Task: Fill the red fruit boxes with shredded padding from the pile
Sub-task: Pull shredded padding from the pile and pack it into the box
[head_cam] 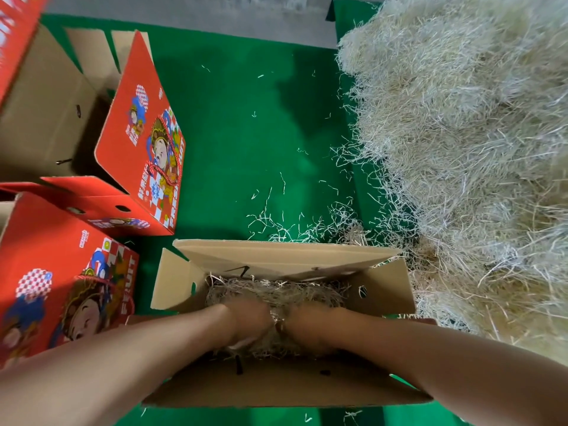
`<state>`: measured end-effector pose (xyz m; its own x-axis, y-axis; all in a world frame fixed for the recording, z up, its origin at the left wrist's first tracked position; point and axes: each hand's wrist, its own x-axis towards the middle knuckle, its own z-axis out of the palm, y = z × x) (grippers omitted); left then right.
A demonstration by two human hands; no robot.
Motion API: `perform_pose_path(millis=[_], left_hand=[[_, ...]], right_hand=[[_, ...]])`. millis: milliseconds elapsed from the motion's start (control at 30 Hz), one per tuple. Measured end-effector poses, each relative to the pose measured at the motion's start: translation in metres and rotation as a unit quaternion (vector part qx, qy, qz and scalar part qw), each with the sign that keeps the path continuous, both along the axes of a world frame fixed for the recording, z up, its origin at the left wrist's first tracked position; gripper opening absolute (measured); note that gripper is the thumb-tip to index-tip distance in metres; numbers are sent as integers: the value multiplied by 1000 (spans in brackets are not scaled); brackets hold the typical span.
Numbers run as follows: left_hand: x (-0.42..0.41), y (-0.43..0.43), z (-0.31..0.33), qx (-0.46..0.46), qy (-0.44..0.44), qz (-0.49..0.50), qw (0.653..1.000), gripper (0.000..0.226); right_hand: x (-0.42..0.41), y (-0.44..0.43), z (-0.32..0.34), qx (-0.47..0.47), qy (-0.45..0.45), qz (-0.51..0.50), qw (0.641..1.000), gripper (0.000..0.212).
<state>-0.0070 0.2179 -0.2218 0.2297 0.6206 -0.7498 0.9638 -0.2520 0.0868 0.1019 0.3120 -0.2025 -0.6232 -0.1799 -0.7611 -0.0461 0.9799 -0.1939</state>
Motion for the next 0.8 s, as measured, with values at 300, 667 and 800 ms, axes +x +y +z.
perform_pose_path(millis=[300,667,800], left_hand=[[-9,-12,-7,-237,99,1,966,50],[-30,-20,-7,-100,150,93,979,52],[-26,-12,14,13,65,106,992,38]], right_hand=[[17,10,-12,131,-135,116,975,53],[21,31,-5,169,-109,-1,980,47],[11,25,13,121,12,-35,992,36]])
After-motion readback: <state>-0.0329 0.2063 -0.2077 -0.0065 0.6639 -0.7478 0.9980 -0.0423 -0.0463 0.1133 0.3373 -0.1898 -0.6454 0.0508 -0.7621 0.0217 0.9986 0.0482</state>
